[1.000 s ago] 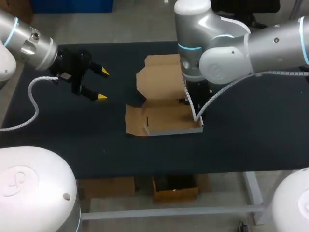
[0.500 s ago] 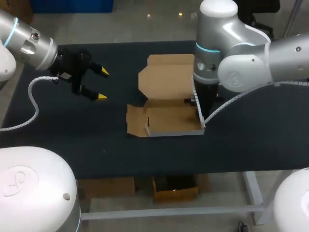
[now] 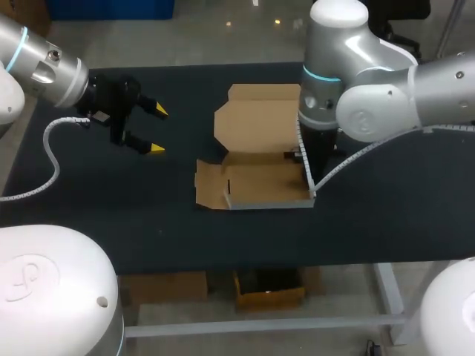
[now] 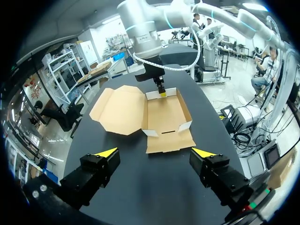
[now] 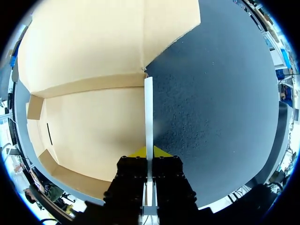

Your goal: Assemble the packaging by folding the flat box into shape, placing the metal phone stand inside, and closing the box properly

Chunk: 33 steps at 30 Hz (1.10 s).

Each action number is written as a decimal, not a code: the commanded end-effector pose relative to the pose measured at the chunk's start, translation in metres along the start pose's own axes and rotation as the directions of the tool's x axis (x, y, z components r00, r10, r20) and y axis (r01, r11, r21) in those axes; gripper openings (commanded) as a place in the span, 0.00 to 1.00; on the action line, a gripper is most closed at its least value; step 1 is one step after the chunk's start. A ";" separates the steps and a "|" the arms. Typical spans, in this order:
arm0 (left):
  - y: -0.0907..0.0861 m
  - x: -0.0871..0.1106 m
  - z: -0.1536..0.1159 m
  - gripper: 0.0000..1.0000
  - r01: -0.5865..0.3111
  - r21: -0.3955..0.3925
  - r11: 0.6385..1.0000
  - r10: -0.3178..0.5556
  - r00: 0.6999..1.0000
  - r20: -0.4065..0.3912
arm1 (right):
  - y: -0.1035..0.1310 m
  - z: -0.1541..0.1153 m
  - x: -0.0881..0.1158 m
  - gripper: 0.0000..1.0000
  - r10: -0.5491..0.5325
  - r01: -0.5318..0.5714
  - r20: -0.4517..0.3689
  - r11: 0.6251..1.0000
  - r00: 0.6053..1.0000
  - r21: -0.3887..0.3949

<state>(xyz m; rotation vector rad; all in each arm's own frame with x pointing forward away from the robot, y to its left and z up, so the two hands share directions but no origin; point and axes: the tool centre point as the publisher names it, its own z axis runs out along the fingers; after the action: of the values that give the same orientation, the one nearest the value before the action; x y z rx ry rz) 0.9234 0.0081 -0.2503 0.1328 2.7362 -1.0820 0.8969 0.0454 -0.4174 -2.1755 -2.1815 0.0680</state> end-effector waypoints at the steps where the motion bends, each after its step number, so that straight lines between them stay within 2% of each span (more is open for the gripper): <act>1: 0.000 0.000 -0.001 1.00 0.000 -0.002 1.000 0.000 1.000 -0.003 | 0.006 -0.001 0.003 0.00 0.001 -0.002 0.008 1.000 1.000 0.022; 31: 0.000 0.000 -0.001 1.00 0.000 -0.002 1.000 0.000 1.000 -0.003 | 0.005 -0.002 0.003 0.00 0.023 -0.023 0.012 0.999 1.000 0.024; 33: -0.001 0.000 0.000 1.00 0.048 0.008 0.999 -0.048 0.999 0.001 | 0.005 -0.002 0.003 0.00 0.023 -0.023 0.012 0.999 1.000 0.024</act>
<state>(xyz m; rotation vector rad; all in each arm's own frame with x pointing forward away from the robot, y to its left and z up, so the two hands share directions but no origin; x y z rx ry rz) 0.9232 0.0075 -0.2495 0.0977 2.7421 -1.0977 0.9009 0.0478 -0.4165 -2.1959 -2.1520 0.1036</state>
